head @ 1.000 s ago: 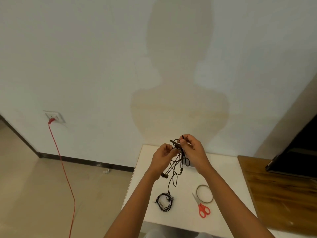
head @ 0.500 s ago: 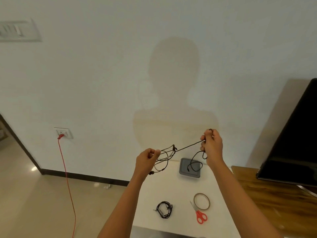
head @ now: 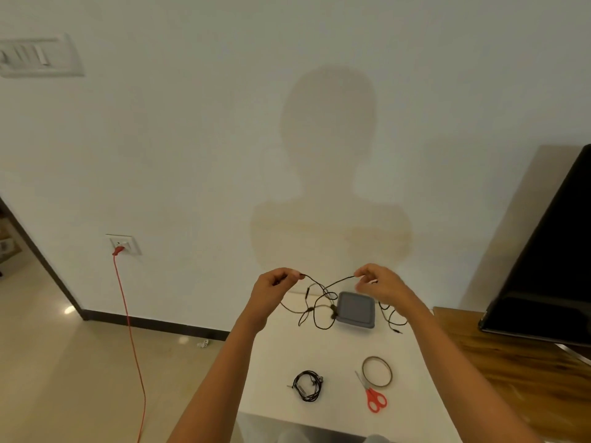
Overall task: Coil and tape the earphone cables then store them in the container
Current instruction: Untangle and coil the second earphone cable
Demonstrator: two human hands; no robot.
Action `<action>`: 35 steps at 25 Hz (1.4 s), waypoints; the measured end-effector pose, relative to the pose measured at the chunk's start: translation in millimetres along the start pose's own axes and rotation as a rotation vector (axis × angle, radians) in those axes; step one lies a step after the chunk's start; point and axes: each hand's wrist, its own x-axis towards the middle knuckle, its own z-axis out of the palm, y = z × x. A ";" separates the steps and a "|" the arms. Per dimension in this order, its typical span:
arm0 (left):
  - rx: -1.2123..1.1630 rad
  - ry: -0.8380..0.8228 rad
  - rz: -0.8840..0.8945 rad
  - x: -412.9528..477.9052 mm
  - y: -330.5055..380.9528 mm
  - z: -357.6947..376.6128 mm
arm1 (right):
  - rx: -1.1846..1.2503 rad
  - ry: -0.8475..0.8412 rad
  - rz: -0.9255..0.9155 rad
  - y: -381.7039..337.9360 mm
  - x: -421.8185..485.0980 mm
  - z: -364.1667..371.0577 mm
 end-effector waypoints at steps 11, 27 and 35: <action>0.209 0.036 0.249 13.8 36.2 5.3 | 0.631 -0.101 -0.249 -30.5 -16.3 56.4; 0.037 0.329 -0.169 25.0 -0.1 -25.1 | 0.079 0.595 -0.418 -12.3 4.3 19.9; 0.225 0.401 -0.052 28.0 -6.5 -47.0 | 0.150 0.525 -0.174 8.9 13.1 1.8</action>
